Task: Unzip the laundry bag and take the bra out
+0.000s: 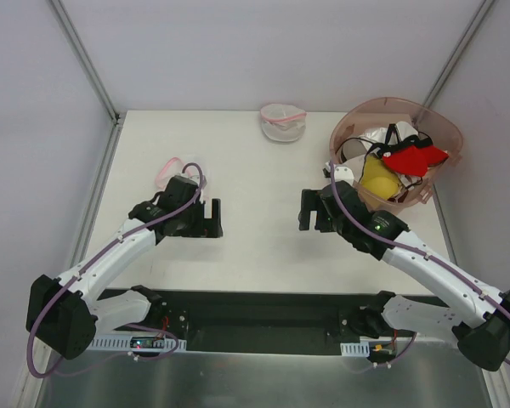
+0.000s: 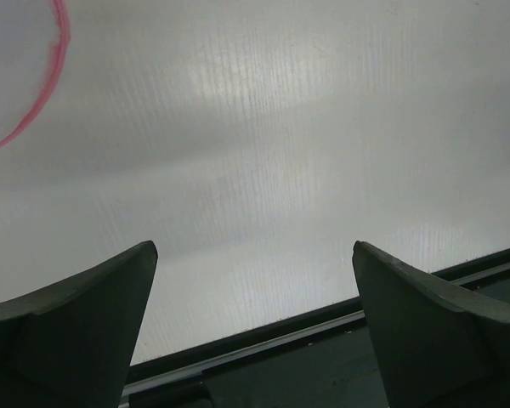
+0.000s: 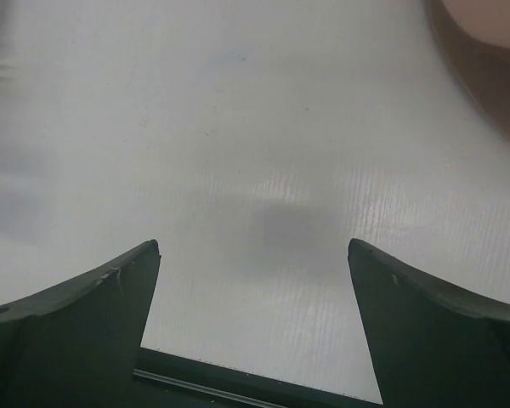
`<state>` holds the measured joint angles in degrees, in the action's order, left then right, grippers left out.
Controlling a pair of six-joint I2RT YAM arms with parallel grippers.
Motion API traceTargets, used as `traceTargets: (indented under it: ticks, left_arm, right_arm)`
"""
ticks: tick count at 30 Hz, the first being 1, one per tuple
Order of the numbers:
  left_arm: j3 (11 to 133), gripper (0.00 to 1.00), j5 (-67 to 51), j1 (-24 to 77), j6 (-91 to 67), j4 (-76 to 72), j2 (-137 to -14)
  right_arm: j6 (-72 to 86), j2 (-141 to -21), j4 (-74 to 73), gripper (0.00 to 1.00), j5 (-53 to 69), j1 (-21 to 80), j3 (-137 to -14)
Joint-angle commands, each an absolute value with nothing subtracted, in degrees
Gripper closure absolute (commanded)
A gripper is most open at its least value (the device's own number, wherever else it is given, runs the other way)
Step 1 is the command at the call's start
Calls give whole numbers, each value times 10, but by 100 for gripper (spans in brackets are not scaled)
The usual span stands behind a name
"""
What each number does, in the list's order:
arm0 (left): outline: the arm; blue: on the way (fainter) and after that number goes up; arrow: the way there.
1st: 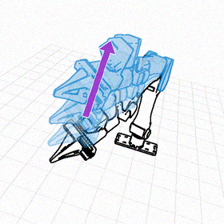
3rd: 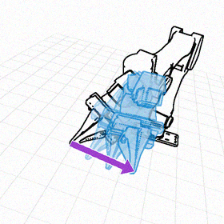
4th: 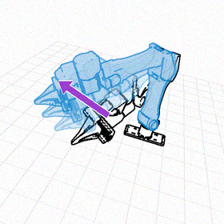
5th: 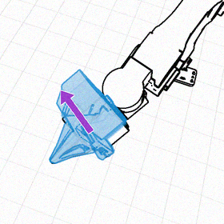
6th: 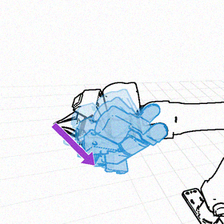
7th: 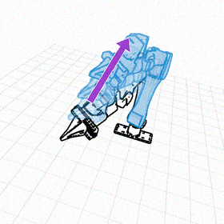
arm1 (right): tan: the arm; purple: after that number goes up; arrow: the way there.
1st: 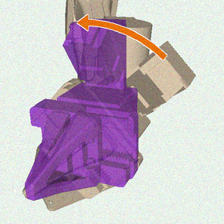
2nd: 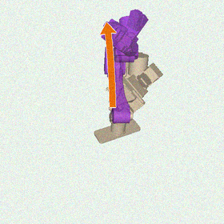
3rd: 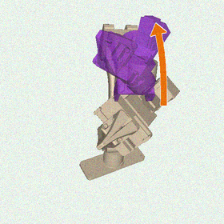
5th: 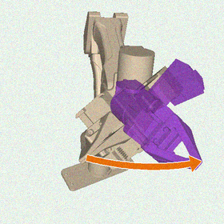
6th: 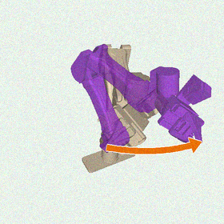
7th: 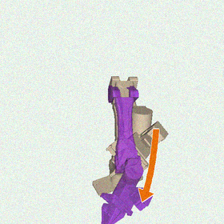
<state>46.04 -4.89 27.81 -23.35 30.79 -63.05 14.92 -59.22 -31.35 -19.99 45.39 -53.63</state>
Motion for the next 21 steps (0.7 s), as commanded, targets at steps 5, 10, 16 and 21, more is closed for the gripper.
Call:
traceTargets:
  ticks: [5, 10, 16, 21]
  left_arm:
    - [479, 1, -36, 287, -235, 316, -645]
    - [485, 1, -34, 287, -233, 316, -642]
    - [486, 1, -38, 287, -233, 316, -642]
    - [488, 1, -45, 288, -236, 316, -642]
  right_arm:
    - [158, -593, -320, 4, -219, 452, -540]
    - [150, -607, -316, 4, -202, 451, -546]
    - [138, -613, -291, 4, -181, 452, -550]
    - [117, -665, -274, 4, -181, 450, -605]
